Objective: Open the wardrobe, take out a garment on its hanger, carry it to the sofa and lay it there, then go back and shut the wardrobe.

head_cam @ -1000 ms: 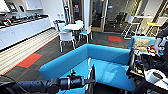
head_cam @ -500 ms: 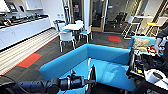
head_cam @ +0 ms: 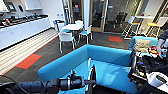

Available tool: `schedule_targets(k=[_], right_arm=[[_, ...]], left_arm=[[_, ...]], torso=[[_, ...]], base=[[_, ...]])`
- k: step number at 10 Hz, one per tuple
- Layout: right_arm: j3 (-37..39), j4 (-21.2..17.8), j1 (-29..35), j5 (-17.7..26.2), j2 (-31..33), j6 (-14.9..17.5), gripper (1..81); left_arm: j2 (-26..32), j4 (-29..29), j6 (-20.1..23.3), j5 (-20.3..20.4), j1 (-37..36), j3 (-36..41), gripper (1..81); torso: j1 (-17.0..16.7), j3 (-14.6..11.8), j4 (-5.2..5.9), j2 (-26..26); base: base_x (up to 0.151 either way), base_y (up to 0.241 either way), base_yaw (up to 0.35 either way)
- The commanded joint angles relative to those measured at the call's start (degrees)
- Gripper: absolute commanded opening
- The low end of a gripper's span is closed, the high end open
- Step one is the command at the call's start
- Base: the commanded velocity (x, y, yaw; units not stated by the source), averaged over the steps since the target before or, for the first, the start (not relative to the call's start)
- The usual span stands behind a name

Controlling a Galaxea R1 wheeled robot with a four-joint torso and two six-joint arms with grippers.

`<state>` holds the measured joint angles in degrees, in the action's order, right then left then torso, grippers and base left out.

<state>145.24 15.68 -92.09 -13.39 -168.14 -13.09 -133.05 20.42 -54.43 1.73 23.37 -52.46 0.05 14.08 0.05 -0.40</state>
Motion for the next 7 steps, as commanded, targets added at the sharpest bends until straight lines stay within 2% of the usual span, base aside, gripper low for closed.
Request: schedule_targets(k=[1,7], right_arm=[[-0.2,0.8,-0.3,3.3,0.1,0.3,81.1],[-0.2,0.8,-0.3,3.3,0.1,0.3,81.1]], left_arm=[[0.3,1.4,0.2,2.4,-7.6,2.8,1.0],[0.3,1.4,0.2,2.6,-7.5,3.0,1.0]], torso=[[0.0,0.0,0.00,0.0],[0.0,0.0,0.00,0.0]], base=[[0.097,0.000,0.000],[0.101,0.000,0.000]])
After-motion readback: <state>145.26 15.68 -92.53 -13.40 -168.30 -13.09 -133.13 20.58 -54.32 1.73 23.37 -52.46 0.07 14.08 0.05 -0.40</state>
